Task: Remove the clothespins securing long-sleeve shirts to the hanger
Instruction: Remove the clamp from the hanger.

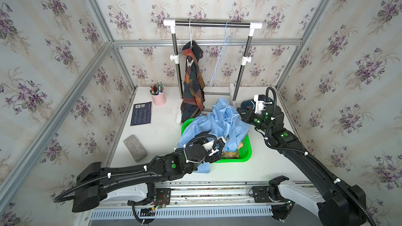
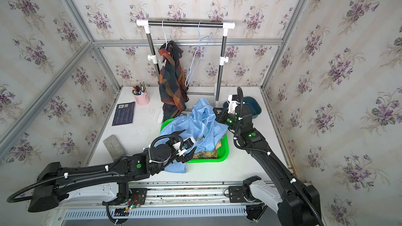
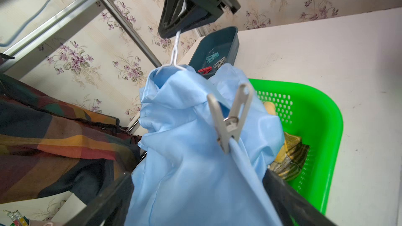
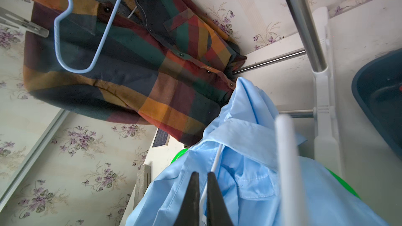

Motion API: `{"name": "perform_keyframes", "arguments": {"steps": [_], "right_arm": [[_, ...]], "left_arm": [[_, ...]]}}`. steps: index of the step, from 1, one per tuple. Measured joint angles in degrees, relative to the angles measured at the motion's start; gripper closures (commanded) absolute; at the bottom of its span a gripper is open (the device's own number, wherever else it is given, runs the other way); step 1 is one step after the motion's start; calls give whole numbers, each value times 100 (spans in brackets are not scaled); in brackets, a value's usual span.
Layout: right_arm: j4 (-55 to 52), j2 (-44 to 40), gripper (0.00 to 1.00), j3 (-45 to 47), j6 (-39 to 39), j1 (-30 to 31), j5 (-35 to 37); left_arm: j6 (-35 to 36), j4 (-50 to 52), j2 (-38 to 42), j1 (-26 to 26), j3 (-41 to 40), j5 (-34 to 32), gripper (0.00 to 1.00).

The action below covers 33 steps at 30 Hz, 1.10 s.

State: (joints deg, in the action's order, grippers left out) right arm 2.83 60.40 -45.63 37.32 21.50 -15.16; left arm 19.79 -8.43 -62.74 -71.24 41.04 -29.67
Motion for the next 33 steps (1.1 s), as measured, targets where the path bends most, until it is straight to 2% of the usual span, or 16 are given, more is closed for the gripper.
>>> {"name": "perform_keyframes", "arguments": {"steps": [6,9,15,19,25,29,33], "right_arm": [[-273,227,100,-186,85,262,476],[-424,267,100,-243,170,284,645],[-651,396,100,-487,249,402,975],[-756,485,100,-608,297,442,1141],[-861,584,100,-752,295,479,1314],[-955,686,100,-841,289,514,1416],[-992,763,100,-892,278,546,1467]], "left_arm": [[-516,640,55,-4,592,382,1],[-901,911,-11,-13,756,570,8],[-2039,1650,-660,-76,1576,612,18],[-2896,2334,-1150,-55,2430,748,29],[-4044,4079,-2170,201,4177,1084,36],[-4476,5438,-2903,258,5589,1276,44],[-4732,6395,-3185,262,6102,1320,44]]}}
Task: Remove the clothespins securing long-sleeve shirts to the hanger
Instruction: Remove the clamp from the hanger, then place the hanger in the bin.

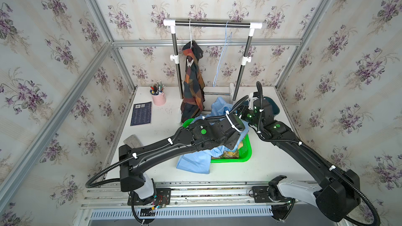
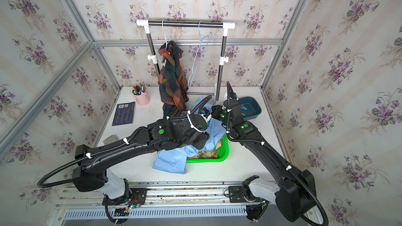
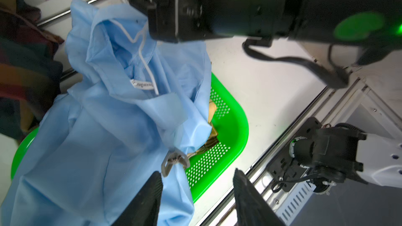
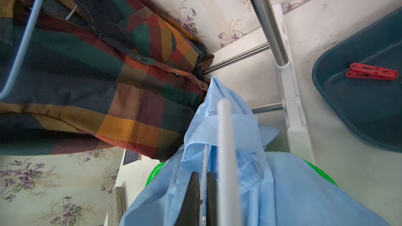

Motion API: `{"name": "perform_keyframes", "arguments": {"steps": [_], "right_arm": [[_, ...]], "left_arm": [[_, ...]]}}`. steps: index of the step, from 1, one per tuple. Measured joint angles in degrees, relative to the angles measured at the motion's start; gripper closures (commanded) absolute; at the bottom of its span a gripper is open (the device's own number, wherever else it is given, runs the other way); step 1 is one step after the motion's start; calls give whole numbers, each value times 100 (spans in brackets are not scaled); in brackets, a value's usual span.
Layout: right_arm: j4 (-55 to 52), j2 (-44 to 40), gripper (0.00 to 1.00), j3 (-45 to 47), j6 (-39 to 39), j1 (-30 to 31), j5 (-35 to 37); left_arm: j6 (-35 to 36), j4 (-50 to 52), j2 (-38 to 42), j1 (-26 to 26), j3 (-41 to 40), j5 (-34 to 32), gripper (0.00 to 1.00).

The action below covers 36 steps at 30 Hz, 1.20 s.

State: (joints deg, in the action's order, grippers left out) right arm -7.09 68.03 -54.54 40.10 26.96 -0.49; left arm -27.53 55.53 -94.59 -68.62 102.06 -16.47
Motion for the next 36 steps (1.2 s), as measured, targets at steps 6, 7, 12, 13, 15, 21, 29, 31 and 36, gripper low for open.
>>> {"name": "perform_keyframes", "arguments": {"steps": [6,7,12,13,15,21,29,31,36], "right_arm": [[-4,26,100,-2,2,4,44],[0,26,100,4,9,9,48],[7,4,100,31,17,35,66],[7,-9,100,35,17,35,66],[13,-39,100,55,17,39,72],[52,-101,100,114,17,42,85],[85,-175,100,166,17,42,83],[83,-177,100,190,20,42,85],[90,-238,100,214,37,42,83]], "left_arm": [[-247,774,-315,105,149,195,44],[-282,831,-369,122,146,219,44],[-393,868,-546,308,107,374,42],[-409,861,-575,350,107,409,42],[-426,815,-640,404,129,455,43],[-431,645,-894,426,238,542,44],[-466,621,-868,446,221,507,60],[-470,612,-841,442,212,490,62],[-516,612,-837,442,160,448,67]]}}
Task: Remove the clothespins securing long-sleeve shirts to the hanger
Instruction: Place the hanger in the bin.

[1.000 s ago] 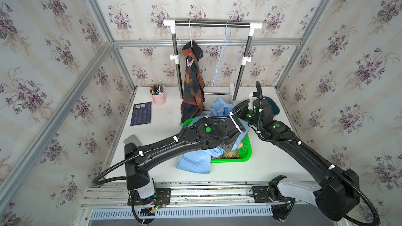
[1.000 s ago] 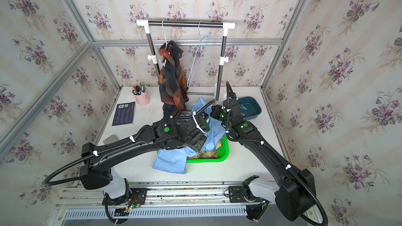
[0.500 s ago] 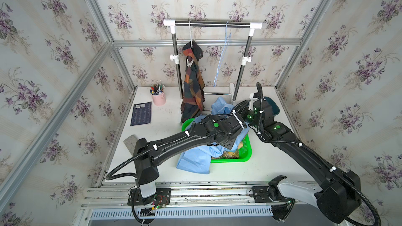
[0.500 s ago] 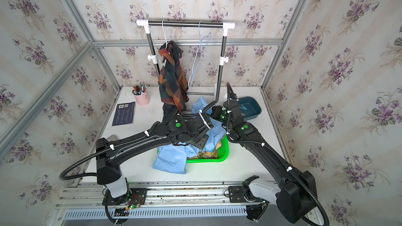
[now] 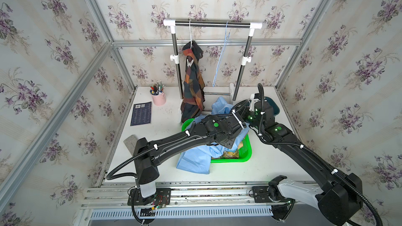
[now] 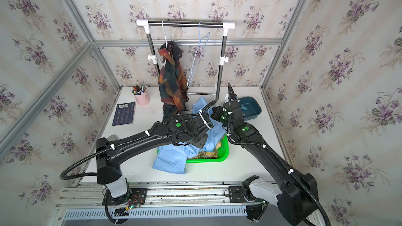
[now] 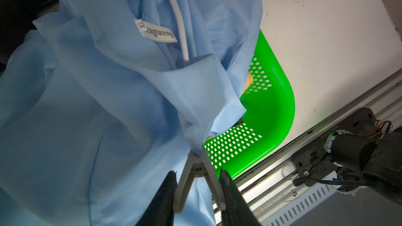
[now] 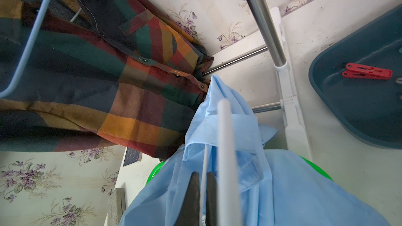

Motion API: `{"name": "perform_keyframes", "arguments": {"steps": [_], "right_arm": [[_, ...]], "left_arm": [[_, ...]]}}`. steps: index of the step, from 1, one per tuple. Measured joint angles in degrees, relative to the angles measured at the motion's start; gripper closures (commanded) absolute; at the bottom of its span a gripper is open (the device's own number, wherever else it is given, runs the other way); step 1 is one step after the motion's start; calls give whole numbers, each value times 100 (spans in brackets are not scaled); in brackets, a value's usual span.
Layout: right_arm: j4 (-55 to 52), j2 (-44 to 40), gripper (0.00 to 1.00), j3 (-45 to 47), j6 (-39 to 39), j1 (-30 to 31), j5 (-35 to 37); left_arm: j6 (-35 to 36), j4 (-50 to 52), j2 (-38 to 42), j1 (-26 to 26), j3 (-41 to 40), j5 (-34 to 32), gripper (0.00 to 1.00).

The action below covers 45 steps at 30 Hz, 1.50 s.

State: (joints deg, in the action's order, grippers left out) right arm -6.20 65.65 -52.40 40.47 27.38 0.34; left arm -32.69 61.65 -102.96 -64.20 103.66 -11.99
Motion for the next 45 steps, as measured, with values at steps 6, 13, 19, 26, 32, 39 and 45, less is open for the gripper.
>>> {"name": "perform_keyframes", "arguments": {"steps": [6,13,19,26,32,39,45], "right_arm": [[0,-61,100,35,2,0,0],[17,-118,100,120,4,0,0],[72,-291,100,319,4,0,0],[188,-577,63,909,144,-2,-90],[-308,-962,27,1086,236,-190,-564],[-990,-966,18,988,669,-354,-1709],[-1060,-1185,18,1436,1353,-271,-2940]], "left_arm": [[-48,0,2,4,0,-15,77],[-81,7,35,2,2,-15,91],[-76,52,372,4,122,-42,95],[-33,72,1038,234,50,46,94],[-28,-7,1276,511,-409,273,95],[33,-310,1443,769,-713,579,95],[146,-603,1543,1217,-852,1060,94]]}}
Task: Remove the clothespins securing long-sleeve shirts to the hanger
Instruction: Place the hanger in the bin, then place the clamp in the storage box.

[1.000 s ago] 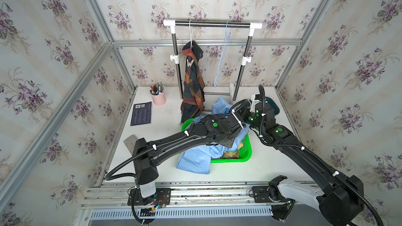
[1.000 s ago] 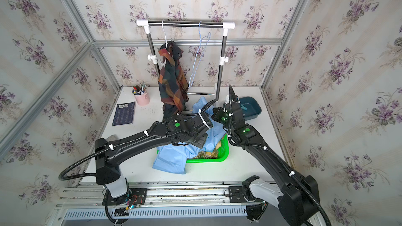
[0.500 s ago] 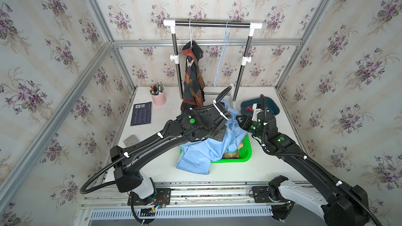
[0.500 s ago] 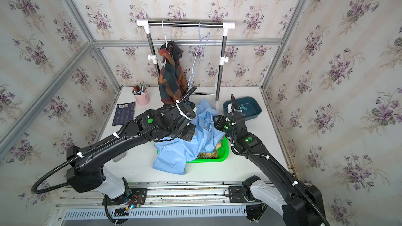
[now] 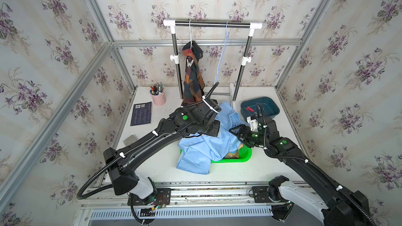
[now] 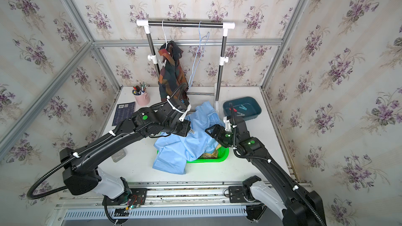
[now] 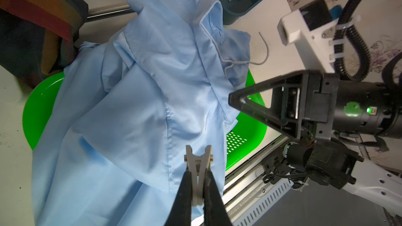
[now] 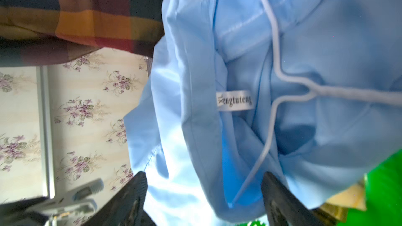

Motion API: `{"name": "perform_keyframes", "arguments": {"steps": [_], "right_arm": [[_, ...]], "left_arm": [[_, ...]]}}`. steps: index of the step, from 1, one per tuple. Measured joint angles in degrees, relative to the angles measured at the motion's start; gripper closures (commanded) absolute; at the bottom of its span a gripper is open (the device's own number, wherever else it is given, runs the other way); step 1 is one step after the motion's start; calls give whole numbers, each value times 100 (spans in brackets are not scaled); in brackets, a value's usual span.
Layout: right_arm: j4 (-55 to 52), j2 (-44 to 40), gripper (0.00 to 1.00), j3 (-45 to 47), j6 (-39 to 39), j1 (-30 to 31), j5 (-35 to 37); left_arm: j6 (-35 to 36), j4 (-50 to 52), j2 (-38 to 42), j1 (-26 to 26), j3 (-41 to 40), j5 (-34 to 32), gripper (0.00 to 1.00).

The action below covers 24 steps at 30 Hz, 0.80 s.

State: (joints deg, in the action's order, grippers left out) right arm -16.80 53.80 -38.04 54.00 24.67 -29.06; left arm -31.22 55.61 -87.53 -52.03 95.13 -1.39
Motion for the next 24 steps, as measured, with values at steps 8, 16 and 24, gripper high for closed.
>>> {"name": "perform_keyframes", "arguments": {"steps": [8,16,24], "right_arm": [[1539,-166,22,85,581,57,-1003],[4343,802,27,404,2170,68,-1829],[5687,1226,35,350,2997,81,-2133]], "left_arm": [[46,-1174,389,833,-1043,1281,94],[382,-3224,1250,1069,-2448,1950,89],[457,-4647,1735,1106,-3403,2116,88]]}}
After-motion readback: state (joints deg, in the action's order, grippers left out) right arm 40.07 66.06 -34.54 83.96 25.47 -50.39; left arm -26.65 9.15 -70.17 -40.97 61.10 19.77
